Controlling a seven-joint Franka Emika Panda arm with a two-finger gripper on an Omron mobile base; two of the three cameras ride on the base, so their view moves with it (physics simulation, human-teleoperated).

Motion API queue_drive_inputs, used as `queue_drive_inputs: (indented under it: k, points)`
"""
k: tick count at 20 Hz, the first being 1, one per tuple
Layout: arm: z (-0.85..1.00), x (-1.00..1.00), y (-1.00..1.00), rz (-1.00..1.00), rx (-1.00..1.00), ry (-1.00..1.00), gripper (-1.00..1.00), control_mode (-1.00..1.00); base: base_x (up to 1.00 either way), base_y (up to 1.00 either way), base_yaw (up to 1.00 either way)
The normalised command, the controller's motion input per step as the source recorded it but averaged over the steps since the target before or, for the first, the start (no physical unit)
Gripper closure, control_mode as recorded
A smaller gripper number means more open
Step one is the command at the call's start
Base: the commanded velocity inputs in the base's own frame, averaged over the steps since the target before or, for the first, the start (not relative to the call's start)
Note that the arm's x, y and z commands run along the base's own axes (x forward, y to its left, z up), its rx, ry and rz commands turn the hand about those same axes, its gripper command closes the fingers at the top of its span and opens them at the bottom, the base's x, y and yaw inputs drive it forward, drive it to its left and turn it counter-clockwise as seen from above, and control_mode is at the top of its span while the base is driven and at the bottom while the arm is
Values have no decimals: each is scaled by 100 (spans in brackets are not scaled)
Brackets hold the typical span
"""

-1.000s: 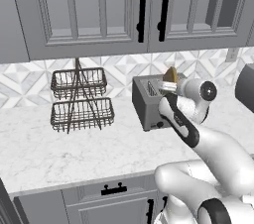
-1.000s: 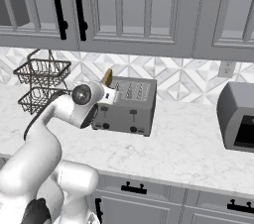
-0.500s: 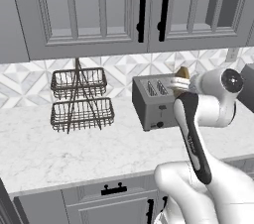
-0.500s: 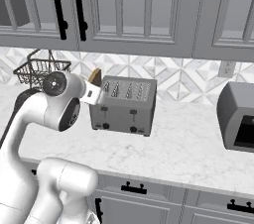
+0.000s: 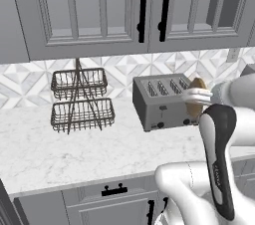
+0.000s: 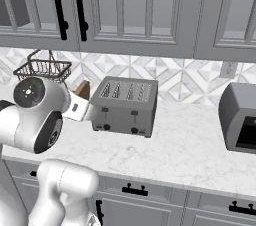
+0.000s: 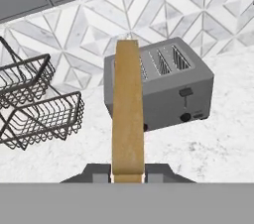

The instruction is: Start the toaster. Once the lever pops up, take the bread to the plate on the dining counter.

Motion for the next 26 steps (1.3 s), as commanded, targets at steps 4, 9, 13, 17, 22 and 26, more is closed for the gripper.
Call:
queue_drive_inputs:
  k: [4,9,13,17,22,26]
  points:
    - [2,-100,1,8,0,9,100,-100,0,0,0]
    - [0,-77,10,15,0,5,100,-100,0,0,0]
    - [0,-60,2,12,0,2,100,-100,0,0,0]
    - [0,-21,2,5,0,0,100,-100,0,0,0]
    - [0,0,0,0,0,0,100,-100,0,0,0]
    - [0,0,0,0,0,0,100,-100,0,0,0]
